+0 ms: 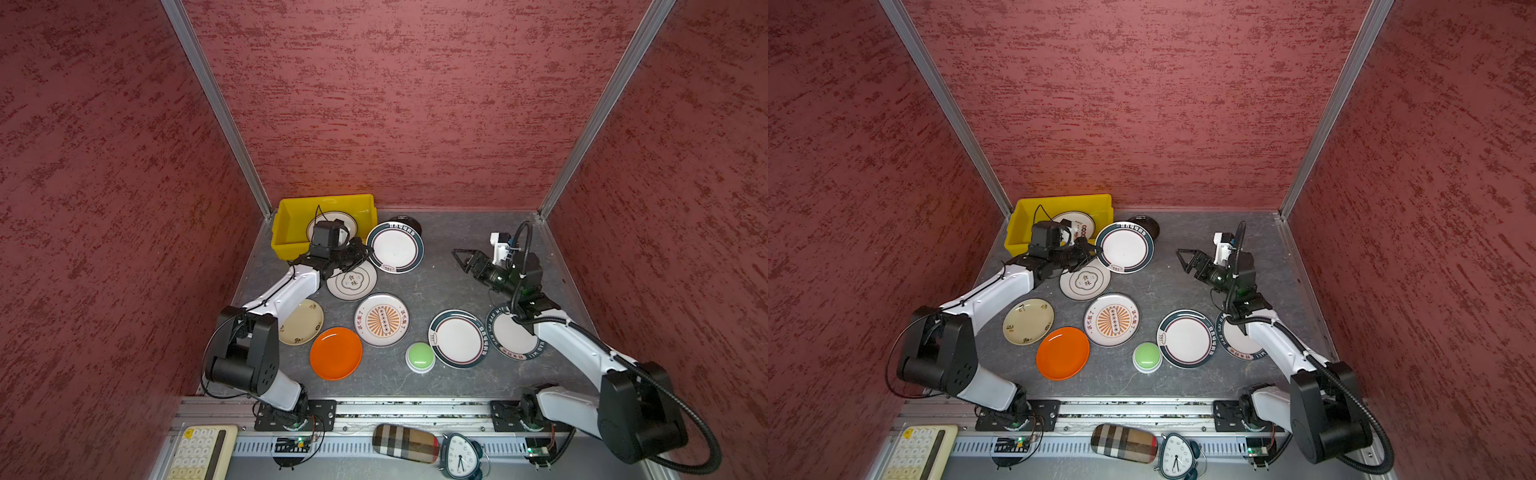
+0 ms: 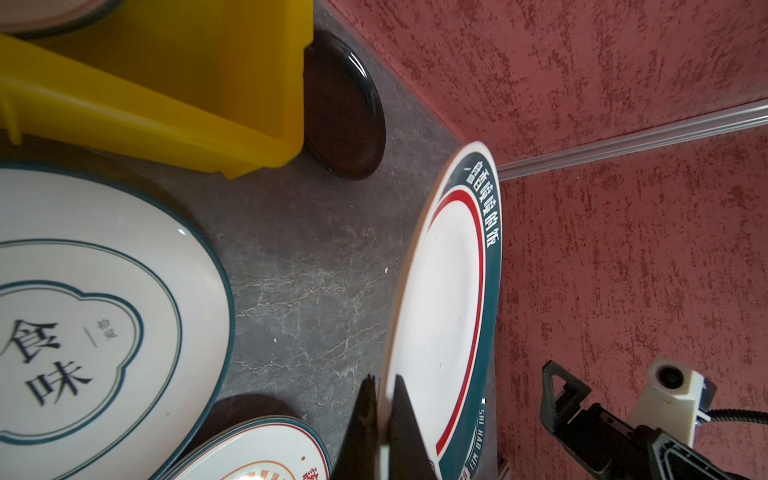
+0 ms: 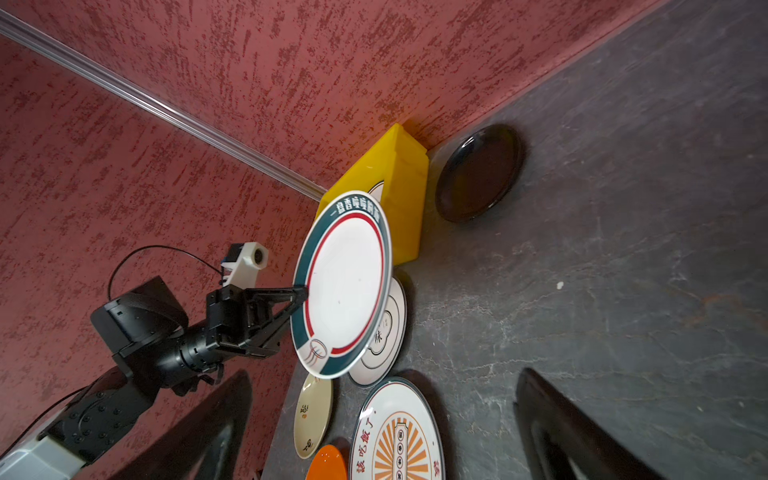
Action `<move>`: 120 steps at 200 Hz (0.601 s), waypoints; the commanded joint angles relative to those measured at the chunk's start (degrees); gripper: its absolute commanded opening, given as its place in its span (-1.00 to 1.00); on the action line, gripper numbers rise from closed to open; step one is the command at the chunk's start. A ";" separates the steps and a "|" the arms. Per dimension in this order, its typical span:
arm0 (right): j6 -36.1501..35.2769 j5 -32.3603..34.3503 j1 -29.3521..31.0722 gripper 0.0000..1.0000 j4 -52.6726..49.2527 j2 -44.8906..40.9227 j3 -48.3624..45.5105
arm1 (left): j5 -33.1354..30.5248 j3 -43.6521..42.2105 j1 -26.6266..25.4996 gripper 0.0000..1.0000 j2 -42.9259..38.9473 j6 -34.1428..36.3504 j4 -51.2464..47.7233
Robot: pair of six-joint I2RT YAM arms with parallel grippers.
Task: Place the plates into the plastic bin on the countertop
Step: 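Carry the plate with the left gripper toward the yellow bin while the right withdraws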
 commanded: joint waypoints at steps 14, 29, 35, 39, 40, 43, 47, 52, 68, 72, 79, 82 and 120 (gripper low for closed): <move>1.57 3.66 0.30 0.98 -0.51 -3.12 -0.86 | -2.40 2.39 1.68 -1.00 -5.01 2.08 0.67; 1.99 4.27 0.30 0.98 -1.01 -4.29 -1.25 | -3.10 2.31 2.08 -1.00 -5.80 2.31 -0.30; 1.99 4.57 0.30 0.98 -1.18 -4.81 -1.52 | -3.24 2.15 2.31 -1.00 -6.12 2.25 -0.46; 1.97 4.63 0.30 0.98 -0.97 -5.06 -1.68 | -3.39 2.04 2.46 -1.00 -6.30 2.23 -0.61; 1.92 4.67 0.26 0.98 -1.00 -5.15 -1.74 | -3.46 2.00 2.47 -1.00 -6.33 2.14 -0.59; 1.88 4.77 0.32 0.98 -0.75 -5.47 -1.91 | -3.59 1.84 2.54 -1.00 -6.48 2.10 -0.61; 1.78 4.91 0.29 0.98 -0.41 -5.84 -2.20 | -3.83 1.74 2.63 -1.00 -6.70 1.93 -0.60; 1.81 5.16 0.29 0.98 -0.06 -6.30 -2.61 | -4.05 1.38 2.60 -1.00 -7.13 1.88 -0.59; 1.44 5.24 0.30 0.98 2.48 -8.59 -4.38 | -4.61 0.95 2.65 -1.00 -7.83 1.79 -0.54; 1.26 5.39 0.30 0.98 3.08 -9.29 -4.97 | -4.79 0.93 2.72 -1.00 -7.98 1.78 -0.64; 1.01 6.03 0.30 0.98 3.74 -10.81 -5.84 | -5.01 1.07 2.74 -1.00 -8.11 1.81 -0.98; 0.79 6.47 0.30 0.98 3.80 -11.46 -6.22 | -5.17 1.14 2.75 -1.00 -8.19 1.93 -1.25; -2.48 10.41 0.30 0.98 0.66 -18.48 -8.67 | -7.58 2.63 3.56 -1.00 -8.36 3.31 -2.37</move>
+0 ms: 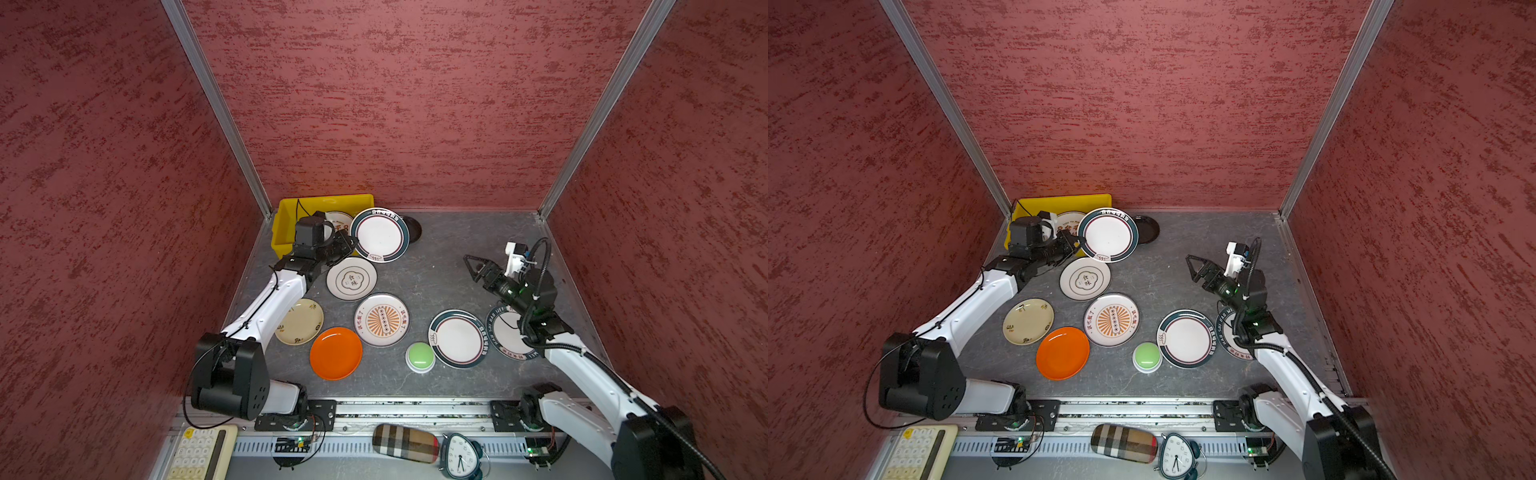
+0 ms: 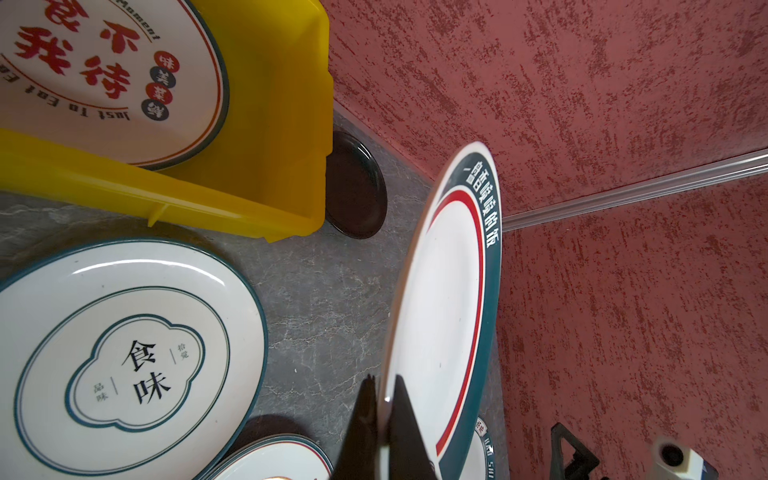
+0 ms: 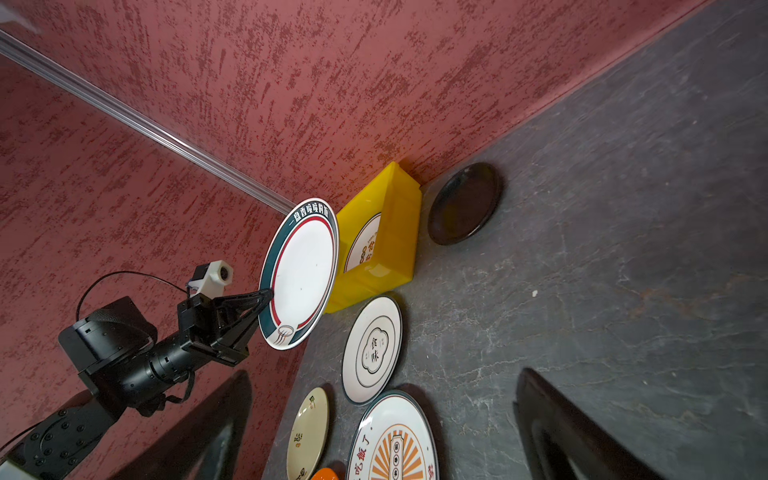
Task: Place the plates into the plastic bin on the countertop
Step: 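Carry the plate with the left gripper toward the yellow bin while the right withdraws, then lower the plate into the yellow bin and open the left gripper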
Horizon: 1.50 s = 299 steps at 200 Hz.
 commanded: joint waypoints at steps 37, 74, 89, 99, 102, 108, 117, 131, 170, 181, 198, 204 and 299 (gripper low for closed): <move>-4.93 2.55 0.28 0.98 -4.55 -6.74 0.31 | -6.36 4.20 3.66 -1.00 -0.86 2.99 0.40; -11.22 -5.72 0.24 0.98 -8.39 -7.47 1.78 | -9.81 7.34 6.63 -1.00 0.87 4.43 0.92; -13.58 -5.48 0.28 0.98 -13.42 -7.57 3.71 | -12.66 10.68 7.38 -1.00 2.86 7.18 -1.51; -15.56 -5.45 0.21 0.98 -16.43 -8.06 4.61 | -14.53 12.94 7.92 -1.00 4.53 8.94 -3.02; -15.99 -5.33 0.22 0.98 -17.16 -8.34 4.76 | -14.85 13.64 8.11 -1.00 5.01 9.40 -3.52; -16.60 -5.15 0.28 0.98 -18.34 -8.96 4.80 | -15.49 14.83 8.54 -1.00 6.02 10.14 -4.22; -17.24 -4.54 0.27 0.98 -19.24 -10.18 4.48 | -16.06 16.41 9.31 -1.00 7.44 10.71 -5.45; -17.71 -4.34 0.28 0.98 -19.55 -11.85 3.79 | -16.14 17.62 10.53 -1.00 9.13 11.06 -6.16; -19.50 -4.76 0.26 0.98 -21.91 -12.37 5.33 | -15.71 18.74 14.31 -1.00 13.23 10.75 -5.92; -19.08 -4.20 0.28 0.98 -21.66 -11.88 5.52 | -15.10 19.71 15.15 -1.00 14.71 10.68 -6.24; -17.69 -4.23 0.28 0.98 -20.07 -10.96 5.32 | -14.57 21.81 15.63 -1.00 17.10 10.94 -6.82; -17.12 -4.48 0.28 0.98 -19.46 -10.51 5.17 | -14.66 22.69 15.71 -1.00 18.07 11.43 -7.09; -13.81 -8.08 0.28 0.98 -14.51 -2.04 6.94 | -15.28 34.53 15.71 -1.00 32.12 14.36 -13.34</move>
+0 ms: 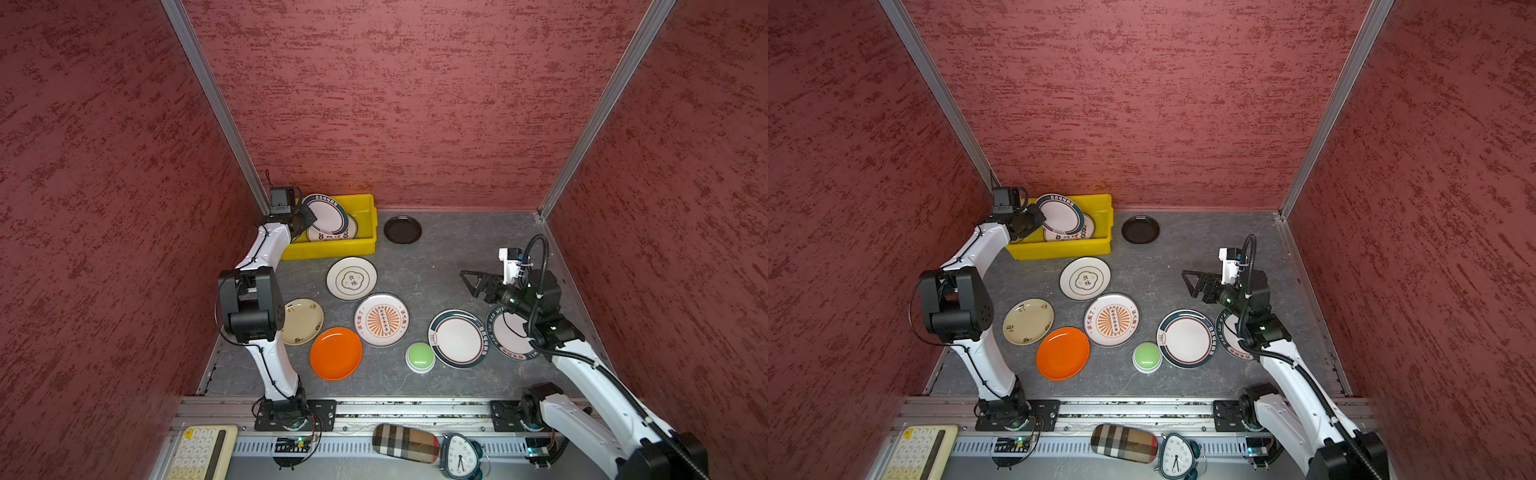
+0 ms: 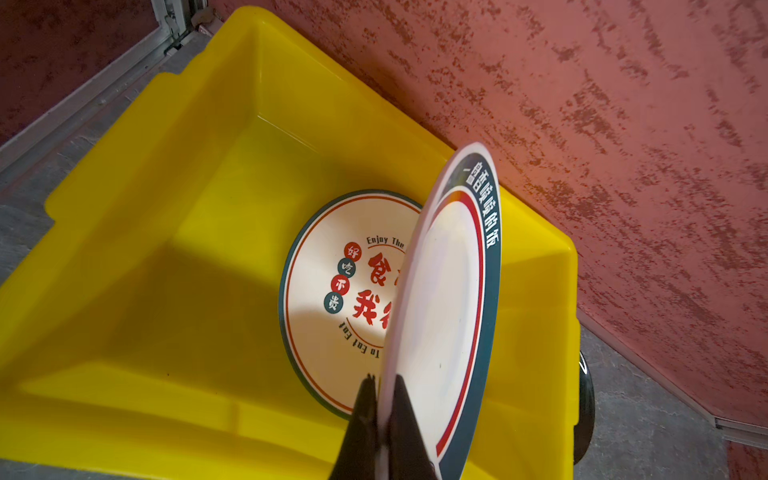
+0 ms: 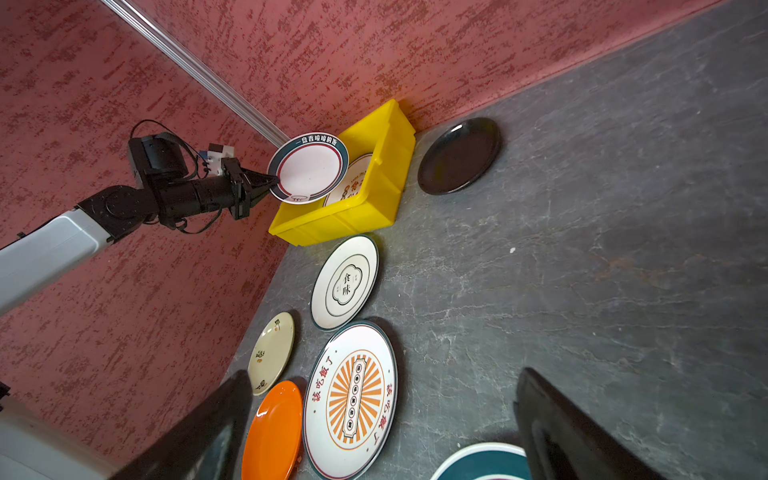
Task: Place the plates into the plastic bin on the countertop
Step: 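Lower the plate into the yellow bin and open the left gripper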
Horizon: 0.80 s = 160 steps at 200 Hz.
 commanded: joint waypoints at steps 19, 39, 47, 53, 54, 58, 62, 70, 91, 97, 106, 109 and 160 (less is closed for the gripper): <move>0.26 -0.02 0.23 0.98 2.10 1.66 4.03 | 0.81 3.66 0.00 -1.00 3.84 0.86 -0.03; -0.31 -0.36 0.28 0.98 0.31 3.03 5.79 | 1.24 4.76 0.01 -1.00 5.86 0.79 0.14; -0.46 -0.14 0.27 0.98 -0.40 3.55 6.38 | 1.23 5.03 0.02 -1.00 6.60 0.57 0.26; -0.74 0.24 0.23 0.98 -0.97 4.00 6.71 | 1.31 5.20 0.07 -1.00 7.00 0.48 0.32; -0.78 0.29 0.26 0.98 -1.02 4.07 6.76 | 1.31 5.28 0.03 -1.00 7.07 0.46 0.31; -0.80 0.55 0.28 0.98 -1.29 4.31 7.09 | 1.12 5.41 0.05 -1.00 7.52 0.44 0.29; -0.89 0.73 0.28 0.98 -1.49 4.50 7.26 | 0.89 5.72 0.10 -1.00 7.82 0.33 0.10; -1.22 1.02 0.26 0.98 -1.75 5.14 7.65 | 0.47 6.25 -0.04 -1.00 8.59 0.04 -0.47; -1.44 1.29 0.27 0.98 -1.87 6.85 8.76 | 0.04 7.19 0.14 -1.00 10.25 -0.09 -1.13; -1.43 1.08 0.28 0.98 -1.74 7.34 9.05 | 0.27 7.44 0.17 -0.98 10.71 -0.01 -1.04; -1.40 1.05 0.28 0.98 -1.47 8.03 9.49 | 0.96 7.78 0.26 -0.96 11.32 0.14 -0.85; -1.34 1.05 0.28 0.98 -1.36 8.23 9.57 | 1.13 8.01 0.26 -0.96 11.50 0.20 -0.87; -1.67 1.19 0.29 0.98 -1.41 11.74 11.38 | 1.80 11.69 0.52 -0.79 14.50 1.54 -3.00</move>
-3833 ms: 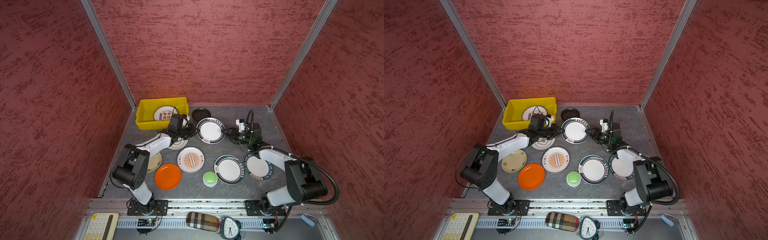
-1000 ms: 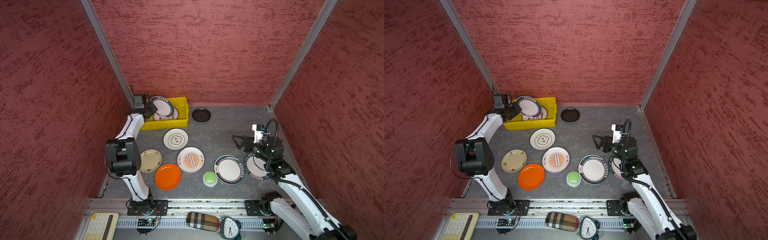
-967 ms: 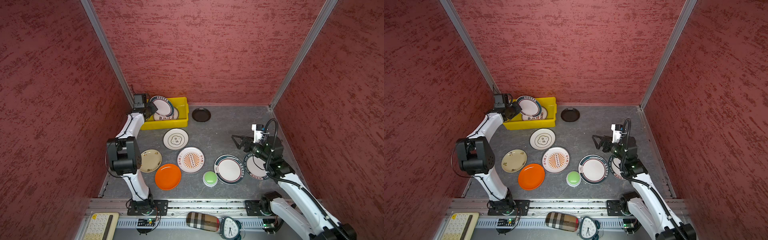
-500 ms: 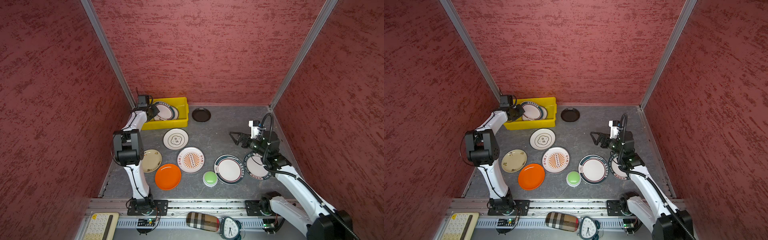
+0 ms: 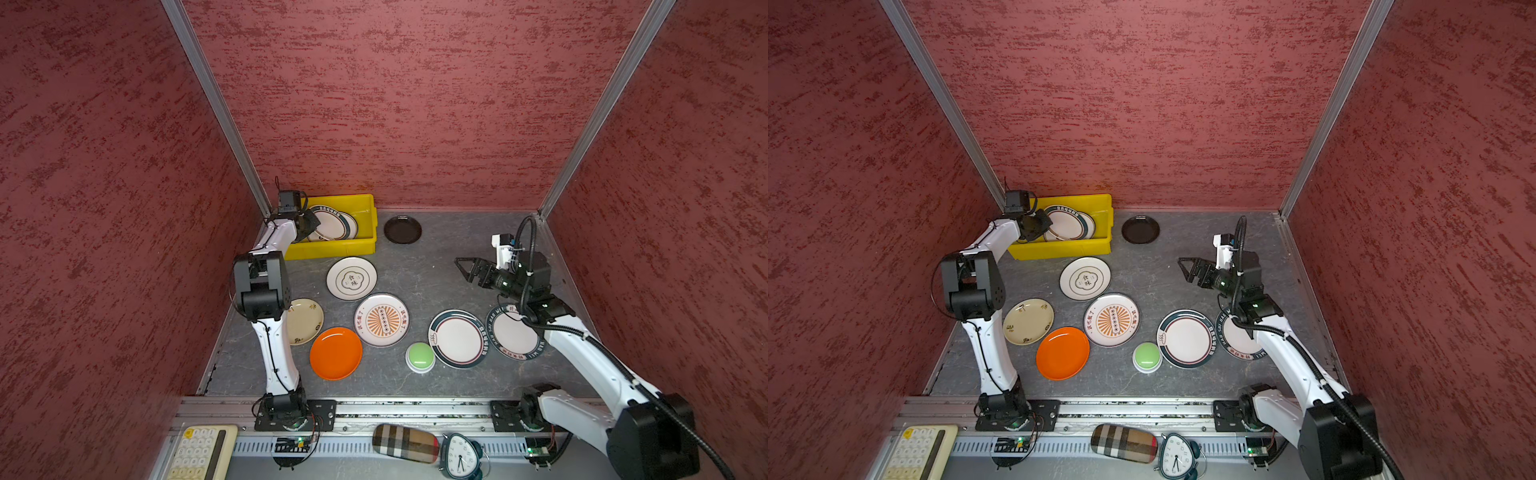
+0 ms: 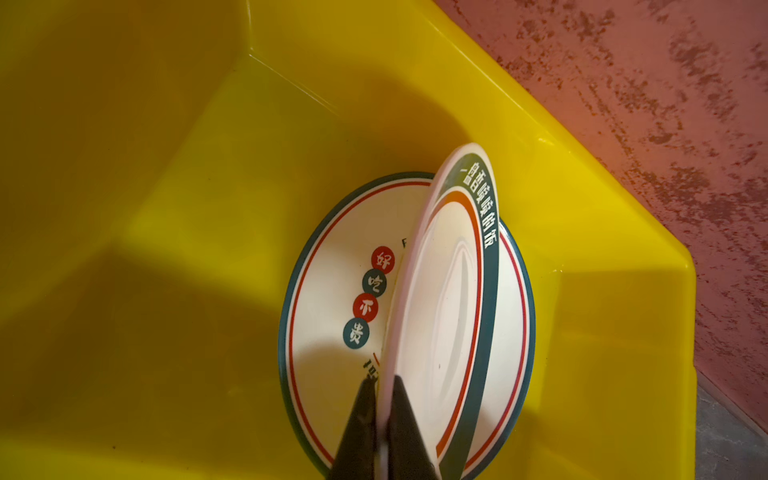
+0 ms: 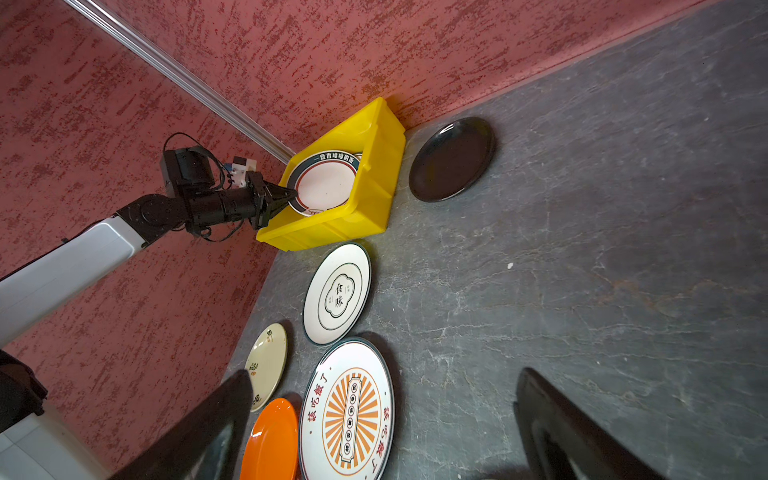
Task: Place the plates into the plastic bin on the countertop
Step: 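Lower the plate into the yellow bin and open the left gripper, then withdraw the left gripper from the bin while the right gripper moves to the next plate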
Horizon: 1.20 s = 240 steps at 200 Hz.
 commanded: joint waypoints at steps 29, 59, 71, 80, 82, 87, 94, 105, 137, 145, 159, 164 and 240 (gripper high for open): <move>-2.08 0.79 0.28 0.98 -1.19 1.85 3.26 | 1.56 2.22 0.17 0.01 1.58 1.85 -0.70; -2.98 1.68 0.25 0.98 -2.55 2.16 3.38 | 1.78 2.25 -0.06 0.58 1.48 2.95 -0.22; -3.84 2.21 0.25 0.98 -3.93 2.51 3.72 | 1.96 2.12 -0.35 0.61 1.24 3.20 0.05; -4.47 3.37 0.28 0.98 -5.74 3.02 4.24 | 1.87 2.09 -0.67 0.69 1.00 3.44 0.14; -4.64 3.63 0.21 0.98 -6.18 3.14 4.35 | 1.81 2.07 -0.64 0.72 0.96 3.48 0.10; -4.98 4.22 0.23 0.98 -7.24 3.53 4.67 | 1.61 2.10 -0.86 0.80 0.79 3.64 0.03; -5.40 4.88 0.25 0.98 -8.89 4.06 5.16 | 1.30 2.07 -1.04 0.90 0.48 3.86 -0.16; -5.97 5.52 0.28 0.98 -11.03 4.83 5.80 | 0.93 1.88 -1.45 0.99 -0.20 4.47 -0.04; -6.98 5.49 0.30 0.98 -15.49 6.24 6.49 | 0.26 0.66 -2.14 0.99 -2.85 4.91 0.07; -7.16 5.60 0.27 0.98 -16.39 6.42 6.45 | 0.26 -0.21 -2.15 0.99 -4.00 4.73 0.12; -8.00 5.96 0.28 0.98 -18.00 7.06 6.05 | 0.21 -2.95 -2.57 0.99 -6.85 4.43 1.14; -8.14 6.50 0.26 0.98 -18.74 7.48 6.01 | 0.18 -4.34 -2.69 0.99 -8.18 4.25 1.69; -7.03 12.81 0.26 0.98 -32.81 5.85 4.75 | -0.68 -33.44 -9.95 0.99 -29.21 -4.43 17.52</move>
